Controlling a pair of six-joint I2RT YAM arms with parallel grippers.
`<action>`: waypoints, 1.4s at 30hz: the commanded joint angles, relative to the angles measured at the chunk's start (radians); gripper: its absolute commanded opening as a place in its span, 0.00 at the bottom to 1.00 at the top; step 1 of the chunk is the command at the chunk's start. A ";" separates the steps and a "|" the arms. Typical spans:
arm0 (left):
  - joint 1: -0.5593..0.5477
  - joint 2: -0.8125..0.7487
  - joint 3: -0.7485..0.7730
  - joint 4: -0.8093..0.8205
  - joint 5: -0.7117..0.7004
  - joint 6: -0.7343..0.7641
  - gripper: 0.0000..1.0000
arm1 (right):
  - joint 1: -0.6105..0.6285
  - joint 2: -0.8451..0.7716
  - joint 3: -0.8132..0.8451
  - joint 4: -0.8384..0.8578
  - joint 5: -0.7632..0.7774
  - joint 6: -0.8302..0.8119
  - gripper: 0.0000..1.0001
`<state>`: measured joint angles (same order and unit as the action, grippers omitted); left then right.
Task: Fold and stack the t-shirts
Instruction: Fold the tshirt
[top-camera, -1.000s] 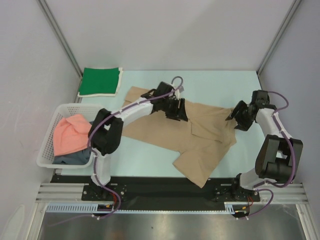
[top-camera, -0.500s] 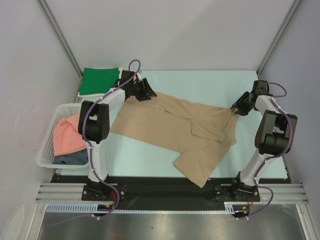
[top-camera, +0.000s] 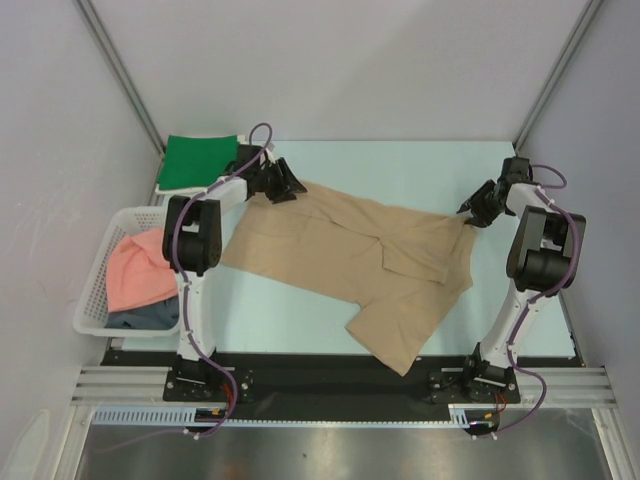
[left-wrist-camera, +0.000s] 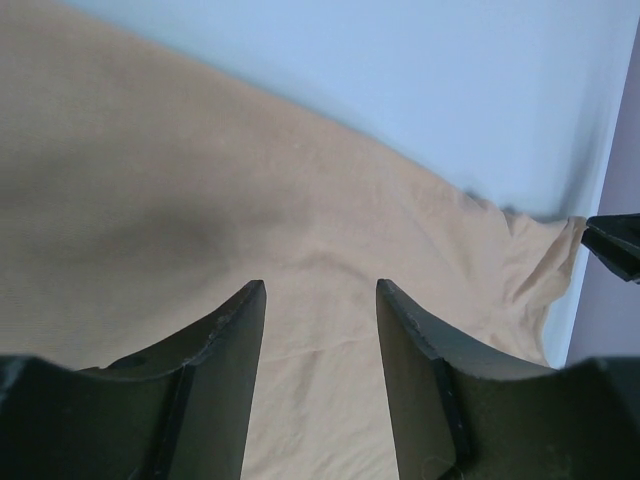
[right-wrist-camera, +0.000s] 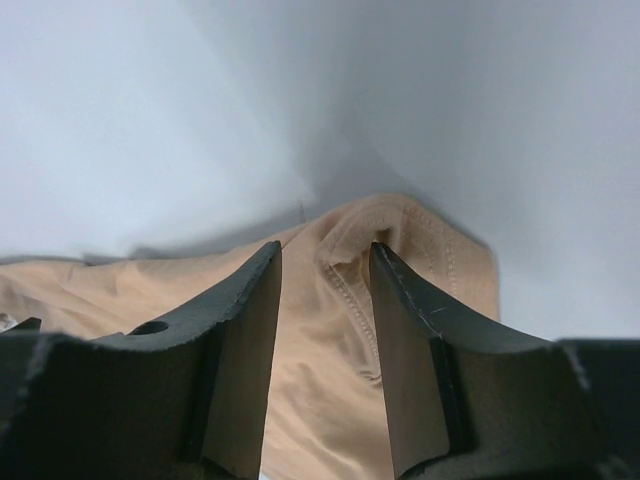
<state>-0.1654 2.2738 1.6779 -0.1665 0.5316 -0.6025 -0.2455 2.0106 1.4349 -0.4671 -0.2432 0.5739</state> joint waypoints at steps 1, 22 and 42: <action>0.026 0.019 0.045 0.012 0.031 -0.008 0.54 | 0.000 0.023 0.058 -0.028 0.010 0.015 0.45; 0.070 0.116 0.112 -0.013 0.087 -0.016 0.54 | -0.038 0.116 0.171 -0.111 0.160 -0.042 0.00; 0.076 -0.192 0.206 -0.206 -0.031 0.198 0.72 | -0.044 0.036 0.331 -0.308 0.012 -0.075 0.55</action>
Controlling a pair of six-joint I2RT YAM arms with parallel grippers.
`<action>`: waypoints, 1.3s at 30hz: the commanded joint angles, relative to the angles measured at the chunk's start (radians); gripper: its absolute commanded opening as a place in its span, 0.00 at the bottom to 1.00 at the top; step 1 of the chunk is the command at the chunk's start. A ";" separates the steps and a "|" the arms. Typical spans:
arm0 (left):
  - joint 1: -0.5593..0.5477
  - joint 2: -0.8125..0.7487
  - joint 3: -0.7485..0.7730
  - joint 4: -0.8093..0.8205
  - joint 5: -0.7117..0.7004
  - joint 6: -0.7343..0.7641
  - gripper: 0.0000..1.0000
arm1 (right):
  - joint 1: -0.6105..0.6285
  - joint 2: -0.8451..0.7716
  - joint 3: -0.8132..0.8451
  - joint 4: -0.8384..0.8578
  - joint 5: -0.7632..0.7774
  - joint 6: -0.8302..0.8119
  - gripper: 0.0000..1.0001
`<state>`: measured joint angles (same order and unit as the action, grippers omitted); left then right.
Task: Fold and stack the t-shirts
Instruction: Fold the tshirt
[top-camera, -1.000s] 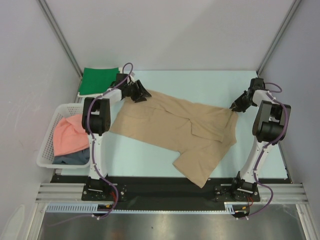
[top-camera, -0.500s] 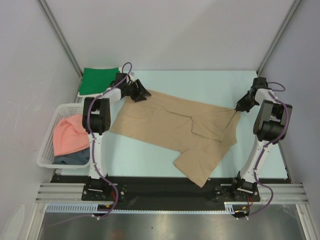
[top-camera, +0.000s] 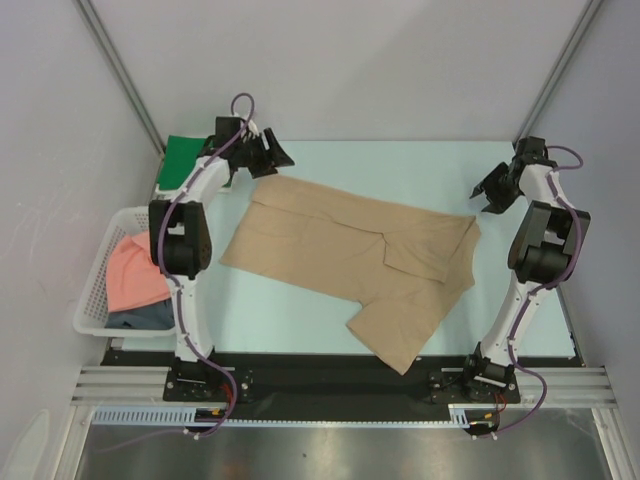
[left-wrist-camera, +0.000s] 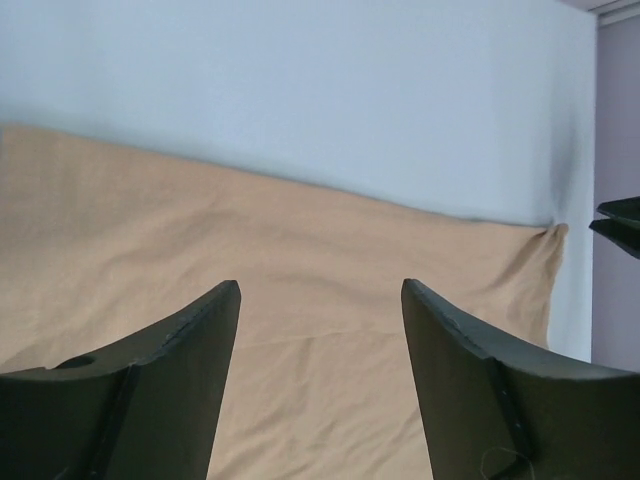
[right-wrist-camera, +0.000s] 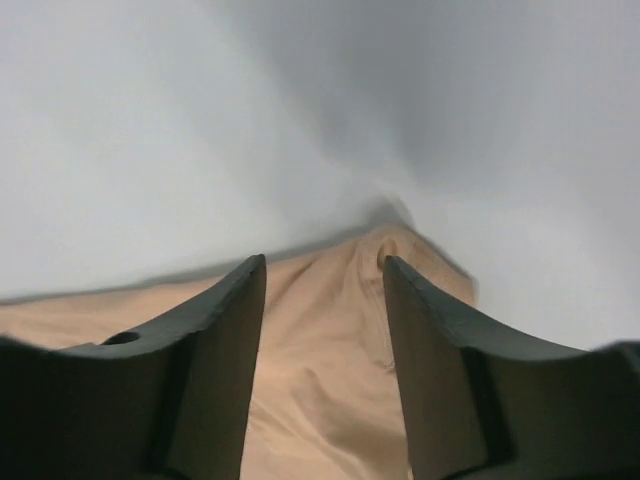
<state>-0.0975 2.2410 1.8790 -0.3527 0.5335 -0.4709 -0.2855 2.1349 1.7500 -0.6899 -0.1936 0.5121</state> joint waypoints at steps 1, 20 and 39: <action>0.008 -0.184 -0.026 -0.009 -0.033 0.071 0.71 | -0.004 -0.104 -0.010 -0.076 -0.041 -0.017 0.57; -0.016 -0.640 -0.649 0.047 -0.021 0.023 0.68 | 0.005 -0.090 -0.205 0.041 0.002 -0.152 0.63; -0.019 -0.540 -0.535 0.000 0.020 0.025 0.66 | 0.028 0.008 -0.138 0.062 0.126 -0.210 0.20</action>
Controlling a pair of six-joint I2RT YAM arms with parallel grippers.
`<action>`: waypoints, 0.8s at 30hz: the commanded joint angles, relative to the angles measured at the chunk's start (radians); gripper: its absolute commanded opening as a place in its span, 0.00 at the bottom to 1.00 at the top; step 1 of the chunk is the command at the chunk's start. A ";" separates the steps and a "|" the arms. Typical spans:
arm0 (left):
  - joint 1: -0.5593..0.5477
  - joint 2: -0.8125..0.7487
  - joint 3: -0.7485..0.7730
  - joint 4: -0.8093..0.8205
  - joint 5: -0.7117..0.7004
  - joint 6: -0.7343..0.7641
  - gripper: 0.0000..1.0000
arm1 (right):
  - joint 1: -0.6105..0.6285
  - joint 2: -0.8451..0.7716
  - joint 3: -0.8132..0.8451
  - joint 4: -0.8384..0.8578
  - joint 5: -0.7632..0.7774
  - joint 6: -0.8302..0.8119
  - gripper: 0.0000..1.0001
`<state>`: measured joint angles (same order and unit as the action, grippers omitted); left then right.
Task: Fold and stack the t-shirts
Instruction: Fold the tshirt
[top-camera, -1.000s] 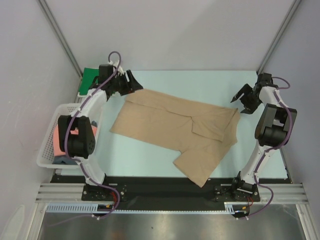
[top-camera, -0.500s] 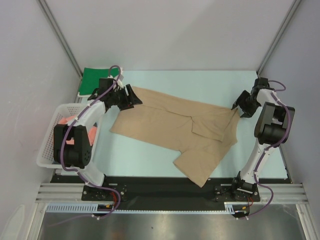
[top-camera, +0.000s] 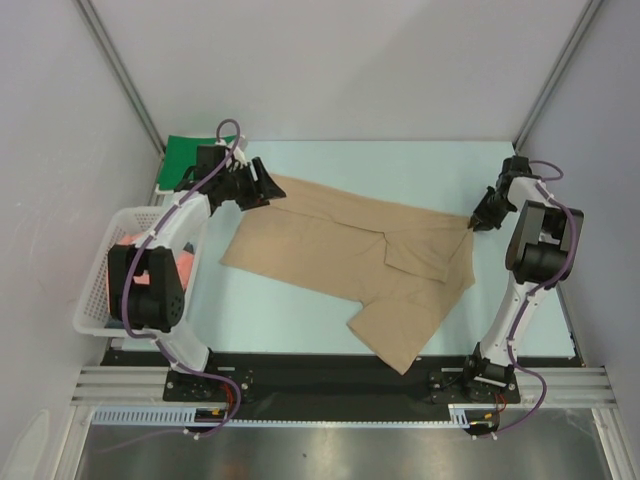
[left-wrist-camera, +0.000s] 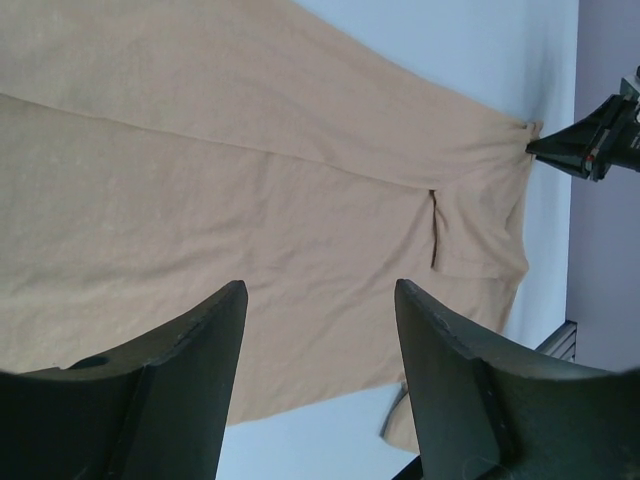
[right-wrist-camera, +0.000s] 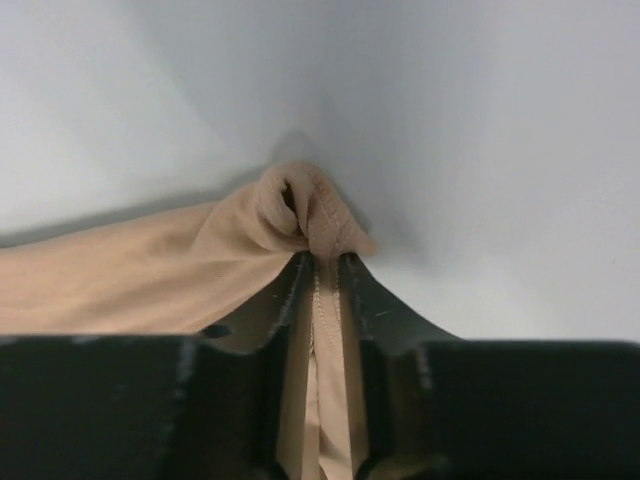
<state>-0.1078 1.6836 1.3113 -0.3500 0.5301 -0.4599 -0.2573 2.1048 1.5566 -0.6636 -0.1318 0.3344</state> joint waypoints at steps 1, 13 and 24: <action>-0.010 0.022 0.031 -0.001 0.018 0.010 0.66 | 0.000 0.046 0.098 0.041 0.092 -0.046 0.18; -0.095 0.044 -0.018 0.019 0.016 -0.008 0.65 | 0.033 0.378 0.725 -0.118 0.112 -0.034 0.34; -0.302 0.070 0.048 0.023 0.030 -0.011 0.65 | 0.067 -0.021 0.421 -0.211 0.181 0.043 0.76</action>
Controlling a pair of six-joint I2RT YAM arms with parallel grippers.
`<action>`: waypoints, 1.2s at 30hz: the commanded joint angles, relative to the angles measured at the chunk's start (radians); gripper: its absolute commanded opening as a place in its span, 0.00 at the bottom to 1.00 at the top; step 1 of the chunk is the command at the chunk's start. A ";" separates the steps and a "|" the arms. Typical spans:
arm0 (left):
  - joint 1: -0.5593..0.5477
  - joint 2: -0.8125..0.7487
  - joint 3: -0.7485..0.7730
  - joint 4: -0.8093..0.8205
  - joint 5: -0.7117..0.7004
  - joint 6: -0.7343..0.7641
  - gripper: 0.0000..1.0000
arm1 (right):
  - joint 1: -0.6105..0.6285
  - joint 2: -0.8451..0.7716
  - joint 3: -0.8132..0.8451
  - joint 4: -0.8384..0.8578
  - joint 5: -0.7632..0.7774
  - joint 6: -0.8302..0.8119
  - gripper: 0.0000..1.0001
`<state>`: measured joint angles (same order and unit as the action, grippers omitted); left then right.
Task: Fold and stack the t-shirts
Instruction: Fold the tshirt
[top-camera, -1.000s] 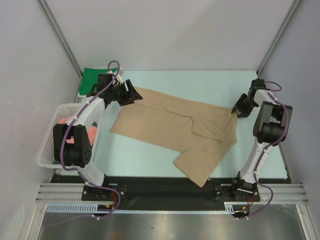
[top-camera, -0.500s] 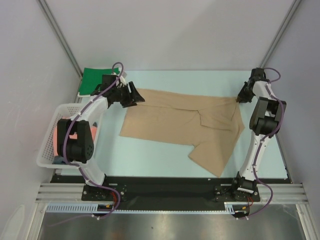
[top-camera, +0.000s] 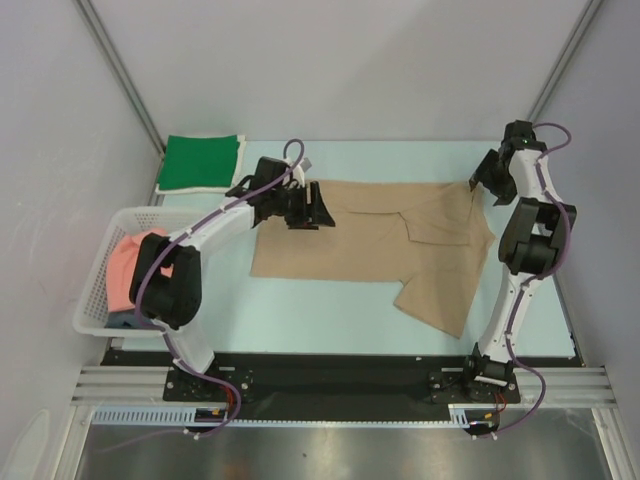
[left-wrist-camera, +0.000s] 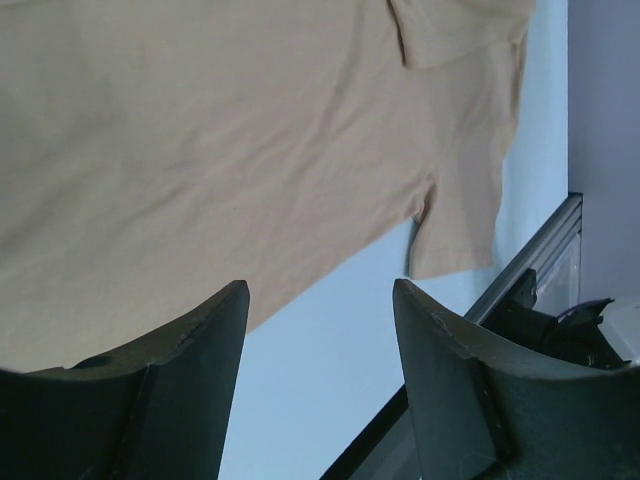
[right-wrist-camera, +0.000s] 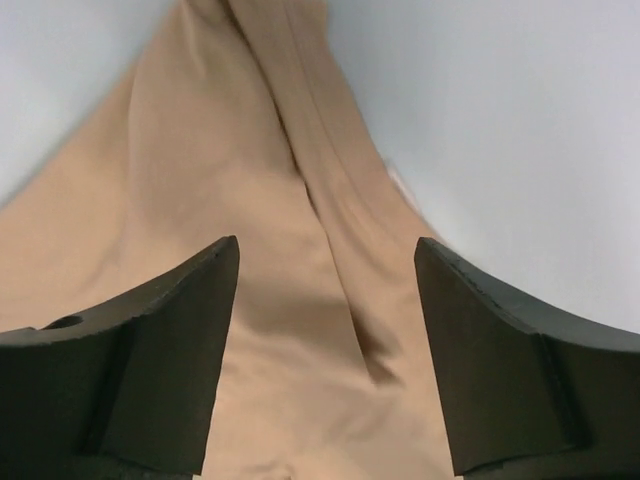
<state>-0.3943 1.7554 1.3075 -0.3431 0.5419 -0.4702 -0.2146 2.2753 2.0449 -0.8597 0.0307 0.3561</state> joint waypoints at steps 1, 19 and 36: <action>-0.017 -0.007 0.050 0.015 0.015 0.002 0.65 | 0.038 -0.218 -0.128 -0.010 0.015 0.017 0.74; 0.126 -0.246 -0.191 -0.008 0.012 -0.013 0.65 | 0.497 -0.264 -0.433 0.052 0.030 -0.167 0.50; 0.153 -0.292 -0.258 -0.016 0.018 -0.007 0.64 | 0.547 -0.166 -0.401 0.039 0.196 -0.221 0.38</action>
<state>-0.2455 1.4803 1.0355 -0.3794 0.5350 -0.4706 0.3283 2.0880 1.5993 -0.8017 0.1761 0.1524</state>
